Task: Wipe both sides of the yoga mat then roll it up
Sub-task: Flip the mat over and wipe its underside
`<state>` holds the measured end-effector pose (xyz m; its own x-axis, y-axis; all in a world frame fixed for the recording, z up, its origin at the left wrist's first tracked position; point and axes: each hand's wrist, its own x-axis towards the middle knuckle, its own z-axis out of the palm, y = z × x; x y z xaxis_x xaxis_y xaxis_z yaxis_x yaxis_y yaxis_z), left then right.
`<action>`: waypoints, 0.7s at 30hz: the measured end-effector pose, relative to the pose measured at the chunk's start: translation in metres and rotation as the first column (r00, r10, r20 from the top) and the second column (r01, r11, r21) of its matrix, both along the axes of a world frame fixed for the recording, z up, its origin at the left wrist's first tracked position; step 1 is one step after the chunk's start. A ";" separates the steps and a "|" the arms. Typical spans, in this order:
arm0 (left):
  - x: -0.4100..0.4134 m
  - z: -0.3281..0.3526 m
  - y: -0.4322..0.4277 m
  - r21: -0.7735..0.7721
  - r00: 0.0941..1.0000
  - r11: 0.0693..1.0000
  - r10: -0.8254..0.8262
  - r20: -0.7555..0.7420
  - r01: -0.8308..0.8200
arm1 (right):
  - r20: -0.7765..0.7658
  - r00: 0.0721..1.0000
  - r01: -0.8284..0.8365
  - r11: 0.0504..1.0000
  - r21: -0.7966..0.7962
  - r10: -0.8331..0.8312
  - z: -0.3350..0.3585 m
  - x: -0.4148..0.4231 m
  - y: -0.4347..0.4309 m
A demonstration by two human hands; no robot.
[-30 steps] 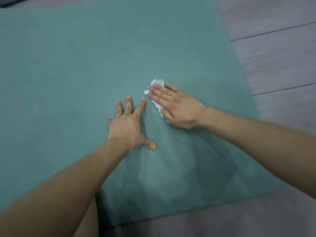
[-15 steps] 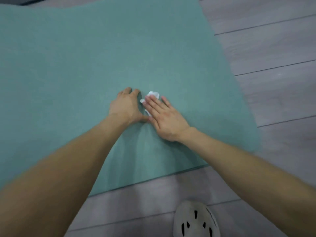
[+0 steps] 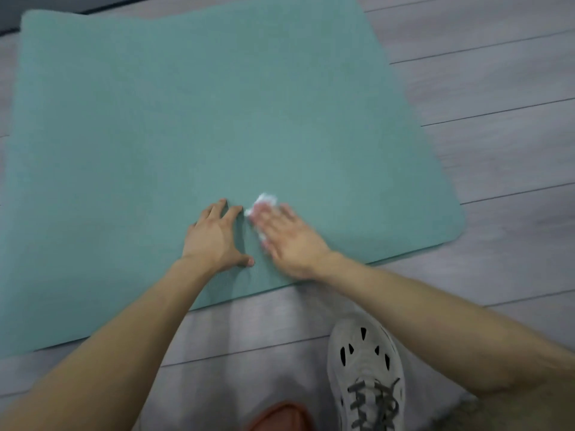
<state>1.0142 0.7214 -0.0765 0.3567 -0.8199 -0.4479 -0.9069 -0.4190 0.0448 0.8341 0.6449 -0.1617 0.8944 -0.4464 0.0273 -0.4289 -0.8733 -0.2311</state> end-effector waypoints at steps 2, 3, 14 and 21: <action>0.000 -0.002 0.000 0.001 1.000 1.000 -0.006 0.005 0.006 | -0.040 0.993 -0.111 0.994 -0.021 0.110 0.003 -0.016 0.007; 0.001 -0.002 0.000 0.002 1.000 1.000 -0.008 0.004 0.008 | -0.037 0.998 -0.056 0.997 -0.045 0.054 0.002 -0.035 -0.005; 0.004 0.000 -0.002 -0.015 0.999 1.000 -0.020 0.037 0.021 | 0.002 0.894 0.448 0.894 -0.030 -0.448 -0.003 -0.084 -0.047; 0.005 -0.002 -0.002 -0.003 0.999 1.000 -0.027 0.031 0.027 | 0.002 0.992 0.125 0.992 -0.013 -0.125 0.004 -0.092 -0.032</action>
<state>1.0188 0.7190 -0.0789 0.3484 -0.8307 -0.4343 -0.9187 -0.3946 0.0178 0.7417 0.6125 -0.1579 0.8317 -0.5541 0.0349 -0.5345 -0.8160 -0.2202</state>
